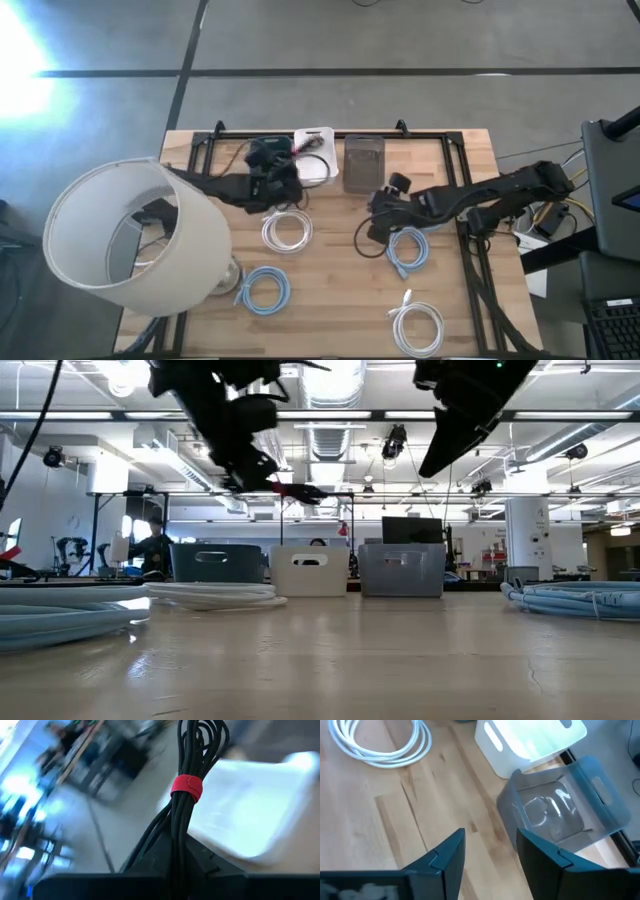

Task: Pick & Place USB Port
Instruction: Put the black USB cable into the blue bin

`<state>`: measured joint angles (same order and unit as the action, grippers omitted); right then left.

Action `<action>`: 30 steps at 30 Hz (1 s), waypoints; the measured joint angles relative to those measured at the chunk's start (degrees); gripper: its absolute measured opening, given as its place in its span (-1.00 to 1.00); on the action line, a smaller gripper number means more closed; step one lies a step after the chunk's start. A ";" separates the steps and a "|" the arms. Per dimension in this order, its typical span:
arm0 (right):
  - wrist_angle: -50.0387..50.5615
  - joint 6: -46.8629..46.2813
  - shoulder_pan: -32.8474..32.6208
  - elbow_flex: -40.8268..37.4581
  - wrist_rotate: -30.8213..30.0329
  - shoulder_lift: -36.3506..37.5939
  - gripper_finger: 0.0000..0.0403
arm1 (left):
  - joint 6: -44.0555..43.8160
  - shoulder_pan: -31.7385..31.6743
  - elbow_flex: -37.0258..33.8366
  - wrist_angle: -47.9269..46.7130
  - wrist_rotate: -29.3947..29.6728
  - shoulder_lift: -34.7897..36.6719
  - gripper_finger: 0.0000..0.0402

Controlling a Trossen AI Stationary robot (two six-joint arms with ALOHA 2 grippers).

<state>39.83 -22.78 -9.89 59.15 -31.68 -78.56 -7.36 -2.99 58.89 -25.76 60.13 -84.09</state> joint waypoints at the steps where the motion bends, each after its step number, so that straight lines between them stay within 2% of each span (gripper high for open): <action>1: -0.76 0.00 0.00 -0.73 -0.01 0.44 -0.13 | -3.74 -0.39 0.00 -3.17 0.45 0.98 -0.84; 5: -3.13 0.02 0.02 -3.65 -0.01 1.08 -0.13 | -19.55 -2.56 -0.46 -14.86 0.19 3.25 -0.86; 9: -5.85 0.01 0.02 -6.02 0.05 0.77 -0.12 | -25.77 -5.94 -2.97 -17.14 -6.03 3.70 -0.85; 16: -5.93 -0.17 0.02 -6.23 1.92 -2.01 -0.12 | -26.16 -11.13 -8.49 -13.35 -18.79 1.62 -0.84; 19: -5.98 0.01 0.02 -6.22 3.89 -2.72 -0.12 | -26.15 -12.05 -9.86 -11.51 -22.21 1.31 -0.83; 26: -6.23 0.01 0.02 -6.18 4.92 -2.98 -0.12 | -23.90 -12.39 -10.29 -4.65 -22.81 1.29 -0.83; 30: -6.32 0.03 0.02 -6.18 4.92 -2.98 -0.12 | -18.66 -12.40 -10.25 2.32 -27.65 1.29 -0.83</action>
<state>33.51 -22.75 -9.87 52.97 -26.76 -81.54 -26.01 -15.39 48.64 -23.44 32.49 -82.81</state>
